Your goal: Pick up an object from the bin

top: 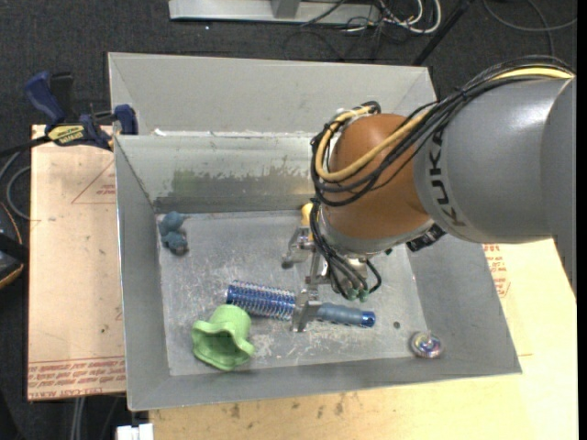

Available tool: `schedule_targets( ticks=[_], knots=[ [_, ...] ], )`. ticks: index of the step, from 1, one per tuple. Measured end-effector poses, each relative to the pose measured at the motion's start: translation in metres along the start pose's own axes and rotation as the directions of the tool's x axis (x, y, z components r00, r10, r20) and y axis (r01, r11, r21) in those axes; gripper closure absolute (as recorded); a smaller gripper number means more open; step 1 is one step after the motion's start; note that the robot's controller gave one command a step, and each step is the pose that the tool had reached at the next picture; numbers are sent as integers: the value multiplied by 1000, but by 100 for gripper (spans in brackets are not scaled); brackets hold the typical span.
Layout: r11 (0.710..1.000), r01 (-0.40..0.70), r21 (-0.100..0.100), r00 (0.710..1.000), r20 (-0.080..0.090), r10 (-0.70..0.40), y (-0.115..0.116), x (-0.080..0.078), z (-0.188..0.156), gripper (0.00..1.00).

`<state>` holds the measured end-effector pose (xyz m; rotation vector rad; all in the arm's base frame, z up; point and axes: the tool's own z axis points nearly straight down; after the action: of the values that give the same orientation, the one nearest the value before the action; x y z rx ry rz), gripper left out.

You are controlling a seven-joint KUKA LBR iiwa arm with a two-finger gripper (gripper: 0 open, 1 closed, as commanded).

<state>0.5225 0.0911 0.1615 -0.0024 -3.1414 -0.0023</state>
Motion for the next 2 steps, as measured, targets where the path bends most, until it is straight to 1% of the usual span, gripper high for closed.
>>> schedule_targets(
  ticks=[1,2],
  knots=[
    [1000,29,1,1000,-7,-29,7,10,78,0],
    [1000,28,0,1000,0,-28,7,8,74,100]
  ],
)
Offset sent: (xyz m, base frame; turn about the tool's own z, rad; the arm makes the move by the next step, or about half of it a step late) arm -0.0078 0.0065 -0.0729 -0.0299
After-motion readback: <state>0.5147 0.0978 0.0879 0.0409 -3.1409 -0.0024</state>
